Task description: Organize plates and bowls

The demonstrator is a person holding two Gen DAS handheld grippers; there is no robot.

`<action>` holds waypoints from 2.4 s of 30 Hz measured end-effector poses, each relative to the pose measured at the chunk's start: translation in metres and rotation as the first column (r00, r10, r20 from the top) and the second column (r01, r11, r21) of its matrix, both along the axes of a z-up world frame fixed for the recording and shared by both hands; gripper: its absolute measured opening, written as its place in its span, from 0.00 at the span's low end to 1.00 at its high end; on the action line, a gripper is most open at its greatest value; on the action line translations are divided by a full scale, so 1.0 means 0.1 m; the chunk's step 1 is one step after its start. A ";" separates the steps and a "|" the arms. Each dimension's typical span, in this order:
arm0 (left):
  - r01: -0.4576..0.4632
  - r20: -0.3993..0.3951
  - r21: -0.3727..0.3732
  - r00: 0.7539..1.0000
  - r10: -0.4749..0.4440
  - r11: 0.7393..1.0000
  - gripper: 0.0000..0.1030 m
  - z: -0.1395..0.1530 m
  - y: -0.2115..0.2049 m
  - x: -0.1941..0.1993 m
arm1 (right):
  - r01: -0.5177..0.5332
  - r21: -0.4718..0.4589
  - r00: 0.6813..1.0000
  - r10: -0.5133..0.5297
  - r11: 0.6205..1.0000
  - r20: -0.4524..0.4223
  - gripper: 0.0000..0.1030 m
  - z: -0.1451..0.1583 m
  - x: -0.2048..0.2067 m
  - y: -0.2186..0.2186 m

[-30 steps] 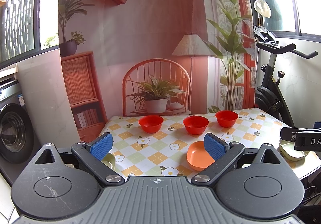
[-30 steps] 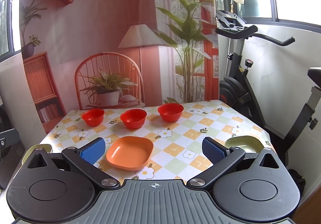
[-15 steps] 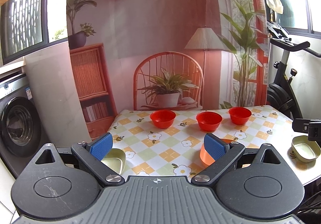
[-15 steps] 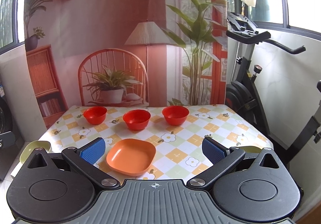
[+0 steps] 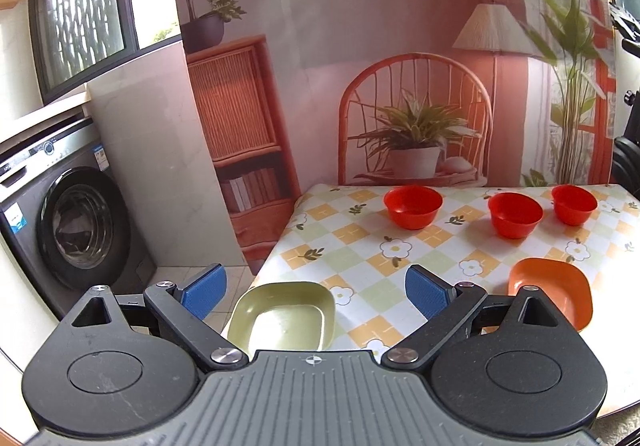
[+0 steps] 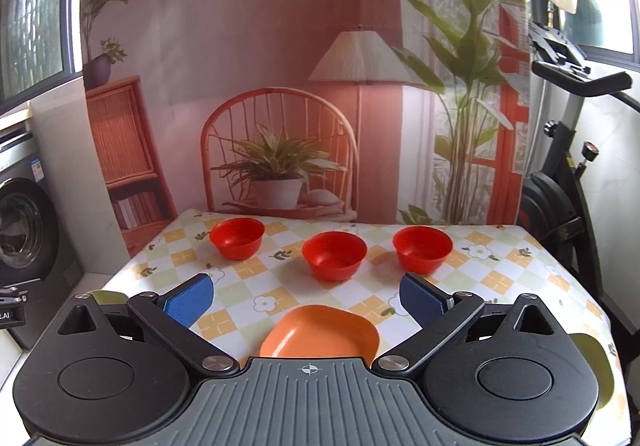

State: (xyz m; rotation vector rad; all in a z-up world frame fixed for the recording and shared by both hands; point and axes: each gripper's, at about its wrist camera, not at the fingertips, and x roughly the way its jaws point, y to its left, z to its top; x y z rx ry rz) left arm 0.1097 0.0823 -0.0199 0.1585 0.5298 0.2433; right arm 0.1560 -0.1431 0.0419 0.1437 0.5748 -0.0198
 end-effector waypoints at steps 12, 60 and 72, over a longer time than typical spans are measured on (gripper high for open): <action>-0.051 -0.023 -0.033 0.998 0.051 0.998 0.86 -0.01 0.57 0.45 | -0.139 0.058 0.989 0.142 0.989 -0.052 0.83 -0.38 0.71 0.61; -0.105 -0.262 -0.322 0.965 0.018 0.941 0.31 -1.61 1.95 1.22 | -0.416 0.138 0.824 0.437 0.899 -0.361 0.39 -1.93 1.93 2.73; -0.118 -0.265 -0.356 0.964 0.021 0.927 0.10 -1.63 1.86 1.13 | -0.411 0.185 0.819 0.451 0.893 -0.354 0.12 -1.95 1.90 2.70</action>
